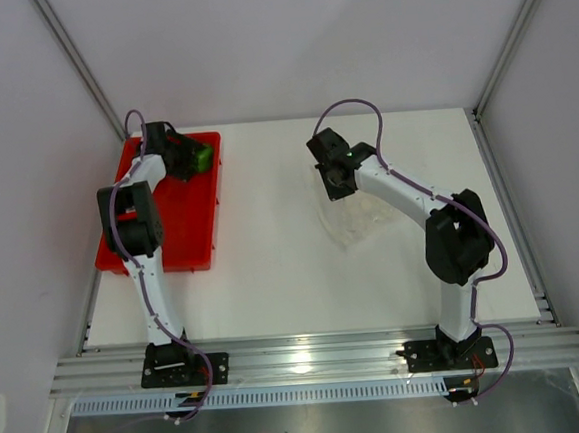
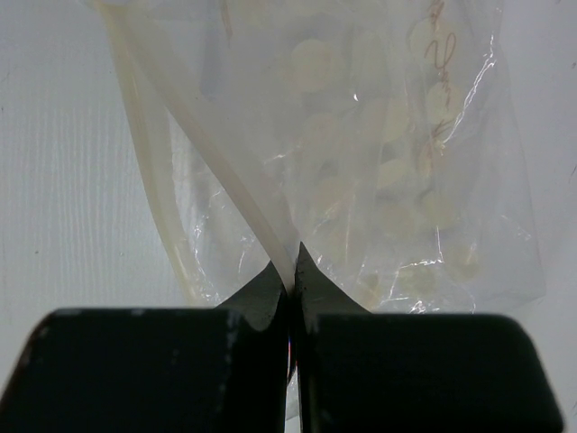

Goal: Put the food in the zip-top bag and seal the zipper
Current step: Pick up the fake vegetable from the bin.

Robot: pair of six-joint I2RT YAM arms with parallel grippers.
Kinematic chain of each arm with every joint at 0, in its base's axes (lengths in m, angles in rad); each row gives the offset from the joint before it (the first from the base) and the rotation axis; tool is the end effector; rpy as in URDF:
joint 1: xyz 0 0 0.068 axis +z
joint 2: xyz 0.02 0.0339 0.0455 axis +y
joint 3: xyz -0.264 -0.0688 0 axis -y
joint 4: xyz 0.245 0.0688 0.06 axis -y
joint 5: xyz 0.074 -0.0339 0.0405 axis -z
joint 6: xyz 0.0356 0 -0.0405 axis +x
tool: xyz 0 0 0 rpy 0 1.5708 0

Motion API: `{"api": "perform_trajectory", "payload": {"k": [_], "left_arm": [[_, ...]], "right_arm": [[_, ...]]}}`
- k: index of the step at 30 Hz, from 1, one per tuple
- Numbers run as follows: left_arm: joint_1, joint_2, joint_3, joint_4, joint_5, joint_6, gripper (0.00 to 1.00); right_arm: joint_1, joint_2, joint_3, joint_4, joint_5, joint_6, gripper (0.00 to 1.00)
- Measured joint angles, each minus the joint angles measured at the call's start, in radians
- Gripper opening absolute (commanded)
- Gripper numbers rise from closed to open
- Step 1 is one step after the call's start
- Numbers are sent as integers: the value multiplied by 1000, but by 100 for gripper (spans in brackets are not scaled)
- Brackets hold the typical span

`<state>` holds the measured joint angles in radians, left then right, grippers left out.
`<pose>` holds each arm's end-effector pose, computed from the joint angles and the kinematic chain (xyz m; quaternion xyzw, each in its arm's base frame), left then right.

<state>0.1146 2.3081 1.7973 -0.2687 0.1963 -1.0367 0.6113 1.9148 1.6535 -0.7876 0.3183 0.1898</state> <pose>0.5154 0.0523 0.1649 -0.4682 0.7909 -0.2516 0.3033 0.3462 0.2290 0.2632 -0.1596 0.9414 -0.0417 0.2943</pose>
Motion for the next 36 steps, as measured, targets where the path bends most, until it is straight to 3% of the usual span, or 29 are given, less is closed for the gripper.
{"api": "perform_trajectory", "payload": {"k": [5, 12, 25, 28, 36], "left_arm": [[0, 0, -4, 13, 11, 10, 58], [0, -131, -203, 79, 22, 19, 59], [-10, -780, -638, 111, 80, 69, 60], [-52, -916, -732, 102, 105, 83, 61], [-311, -1198, -1028, 214, 273, 92, 61]], "right_arm": [[0, 0, 0, -7, 0, 2, 0], [0, -4, 0, -25, -5, 28, 0], [0, -57, -23, -53, 33, 71, 0], [0, -57, -39, -55, 31, 87, 0], [0, -85, -97, -56, -74, 137, 0]]}}
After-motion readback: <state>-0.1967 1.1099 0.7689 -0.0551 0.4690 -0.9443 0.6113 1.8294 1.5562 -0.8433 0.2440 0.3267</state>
